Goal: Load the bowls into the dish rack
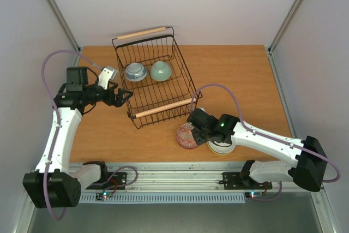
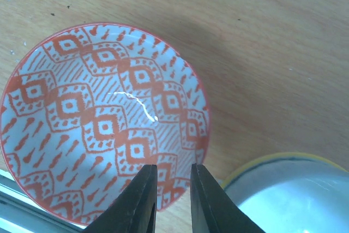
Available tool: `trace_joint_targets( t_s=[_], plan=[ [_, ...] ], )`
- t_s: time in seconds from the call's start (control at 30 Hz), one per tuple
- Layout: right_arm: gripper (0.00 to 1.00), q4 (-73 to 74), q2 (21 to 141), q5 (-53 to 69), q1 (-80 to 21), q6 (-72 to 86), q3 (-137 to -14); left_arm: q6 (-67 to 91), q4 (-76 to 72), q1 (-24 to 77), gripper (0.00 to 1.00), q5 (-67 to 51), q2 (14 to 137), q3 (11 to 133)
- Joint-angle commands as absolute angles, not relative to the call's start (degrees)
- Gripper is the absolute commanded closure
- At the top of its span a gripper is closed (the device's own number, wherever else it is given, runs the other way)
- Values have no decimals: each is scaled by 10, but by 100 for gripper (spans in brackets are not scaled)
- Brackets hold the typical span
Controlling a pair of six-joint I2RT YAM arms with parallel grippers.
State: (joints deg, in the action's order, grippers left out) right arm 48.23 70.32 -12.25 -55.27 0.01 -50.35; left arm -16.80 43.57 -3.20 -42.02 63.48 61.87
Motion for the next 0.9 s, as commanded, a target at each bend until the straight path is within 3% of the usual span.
trace_joint_targets(
  t_s=[0.0,0.87],
  plan=[
    [80,504,679,-169,-562,42,-494,-173,432,-34,1,-434,633,628],
    [79,429,739,-170,-563,44,-451,-181,444,-34,0,-437,624,622]
  ],
)
